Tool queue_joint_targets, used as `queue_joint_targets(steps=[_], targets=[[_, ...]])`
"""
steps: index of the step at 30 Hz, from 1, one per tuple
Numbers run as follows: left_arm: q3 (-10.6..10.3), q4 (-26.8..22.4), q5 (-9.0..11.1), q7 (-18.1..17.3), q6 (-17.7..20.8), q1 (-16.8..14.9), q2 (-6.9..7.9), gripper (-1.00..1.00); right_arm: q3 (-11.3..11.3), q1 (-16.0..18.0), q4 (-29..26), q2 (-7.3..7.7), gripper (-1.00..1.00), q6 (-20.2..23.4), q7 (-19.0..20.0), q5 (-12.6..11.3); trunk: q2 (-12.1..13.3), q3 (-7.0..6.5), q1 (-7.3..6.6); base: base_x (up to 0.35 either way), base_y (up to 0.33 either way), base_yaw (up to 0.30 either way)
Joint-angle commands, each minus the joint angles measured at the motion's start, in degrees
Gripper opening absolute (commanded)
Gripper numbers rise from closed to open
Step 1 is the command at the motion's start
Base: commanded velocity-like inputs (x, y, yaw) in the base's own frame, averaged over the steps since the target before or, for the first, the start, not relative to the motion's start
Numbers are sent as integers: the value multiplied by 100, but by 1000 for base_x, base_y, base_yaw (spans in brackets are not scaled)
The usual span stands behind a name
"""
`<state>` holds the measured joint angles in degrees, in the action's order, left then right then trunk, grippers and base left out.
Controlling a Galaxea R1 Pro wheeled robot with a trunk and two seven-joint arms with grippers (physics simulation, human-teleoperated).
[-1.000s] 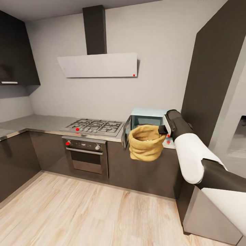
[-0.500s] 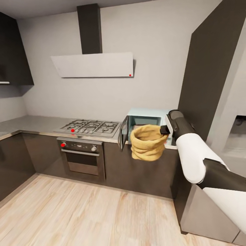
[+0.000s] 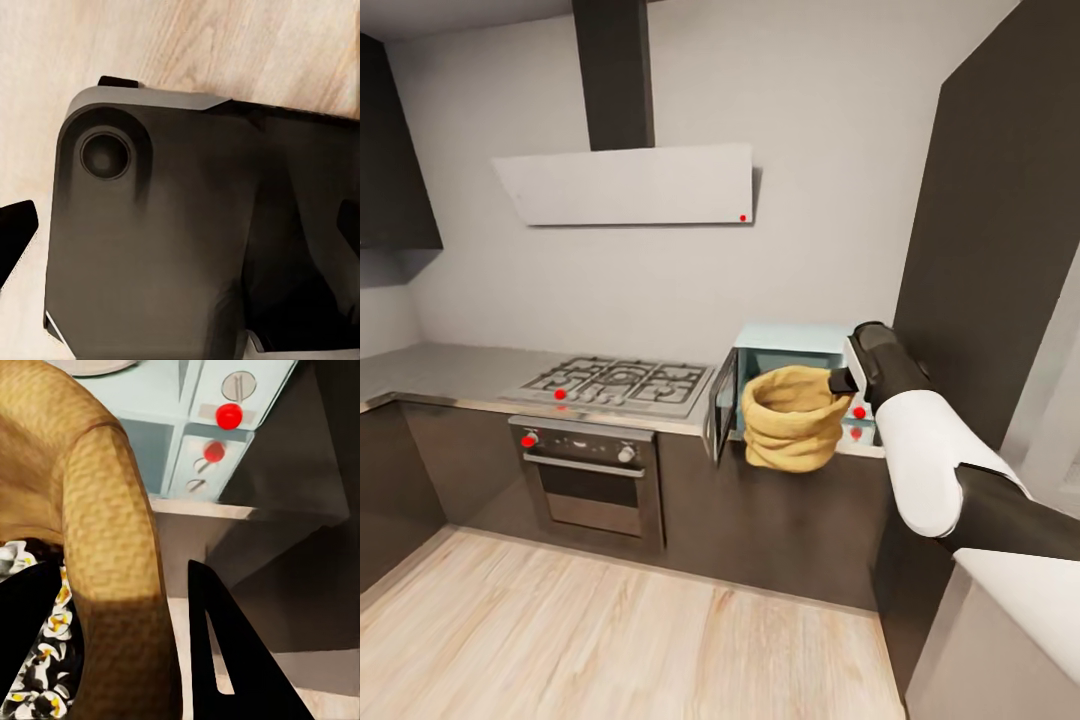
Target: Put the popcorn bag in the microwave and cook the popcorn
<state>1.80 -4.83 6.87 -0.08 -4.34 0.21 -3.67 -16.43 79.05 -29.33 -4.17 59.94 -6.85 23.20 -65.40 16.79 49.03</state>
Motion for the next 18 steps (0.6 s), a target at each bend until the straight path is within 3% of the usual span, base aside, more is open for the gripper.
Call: queue_joint_targets(steps=[1, 11, 18], targets=[[14, -9, 42, -1, -6, 1, -2, 100, -35, 5, 23, -6, -100, 6, -54, -34, -3, 6, 4, 322, 0, 0], [14, -9, 42, -1, -6, -3, -2, 100, -53, -56, 136, 29, -100, 6, -69, -61, -3, 6, 4, 322, 0, 0], [14, -9, 42, -1, -11, -2, -5, 100, -53, -70, 151, 203, -100, 6, -67, -54, -3, 6, 4, 239, 0, 0]])
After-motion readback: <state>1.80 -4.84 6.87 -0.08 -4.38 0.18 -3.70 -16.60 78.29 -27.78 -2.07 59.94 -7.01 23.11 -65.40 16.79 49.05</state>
